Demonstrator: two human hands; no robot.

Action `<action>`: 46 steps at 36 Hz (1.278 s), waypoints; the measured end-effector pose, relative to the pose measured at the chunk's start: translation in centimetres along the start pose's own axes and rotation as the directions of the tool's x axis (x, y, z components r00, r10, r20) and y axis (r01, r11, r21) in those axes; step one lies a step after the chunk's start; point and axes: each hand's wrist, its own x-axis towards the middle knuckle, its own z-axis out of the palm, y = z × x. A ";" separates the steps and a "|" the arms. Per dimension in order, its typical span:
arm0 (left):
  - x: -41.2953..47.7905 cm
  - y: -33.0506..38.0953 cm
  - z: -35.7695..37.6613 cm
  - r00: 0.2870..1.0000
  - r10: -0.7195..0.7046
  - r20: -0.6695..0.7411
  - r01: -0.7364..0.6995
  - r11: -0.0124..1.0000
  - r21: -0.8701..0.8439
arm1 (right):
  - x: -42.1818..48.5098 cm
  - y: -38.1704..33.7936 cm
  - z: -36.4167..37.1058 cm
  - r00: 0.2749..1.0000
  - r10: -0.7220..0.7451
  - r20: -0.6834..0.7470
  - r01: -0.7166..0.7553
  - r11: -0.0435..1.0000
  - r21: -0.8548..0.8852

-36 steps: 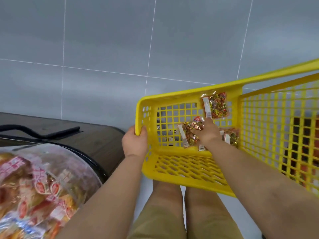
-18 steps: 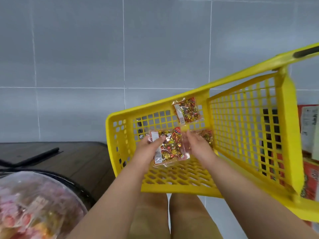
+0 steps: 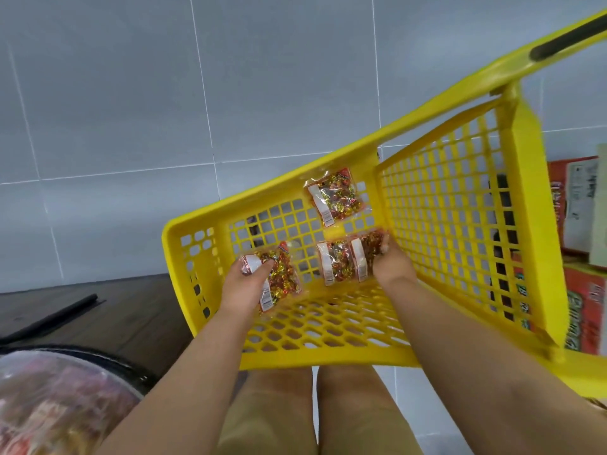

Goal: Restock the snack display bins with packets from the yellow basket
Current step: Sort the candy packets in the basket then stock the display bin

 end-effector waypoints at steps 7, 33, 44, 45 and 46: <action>-0.1 0.7 0.3 0.999 -0.043 -0.013 0.043 0.998 -0.042 | -2.6 -0.5 -5.4 0.989 -0.149 -0.007 0.149 0.984 0.102; 0.0 -1.5 -0.4 0.989 -0.139 0.049 0.147 0.955 -0.259 | 3.3 -0.7 1.1 0.985 0.060 0.164 -0.037 0.989 -0.144; -0.8 -2.6 -1.8 0.994 -0.106 -0.023 0.094 0.945 -0.314 | 3.3 -0.2 3.6 0.999 -0.043 0.022 0.042 0.998 0.052; -1.0 -2.6 -1.8 0.995 -0.099 -0.027 0.085 0.943 -0.323 | 3.0 -0.3 3.1 0.999 -0.043 0.028 0.039 0.992 0.120; -1.4 -2.5 -1.9 0.995 -0.094 -0.031 0.079 0.942 -0.327 | 2.5 -0.5 2.4 0.998 -0.045 0.038 0.036 0.980 0.195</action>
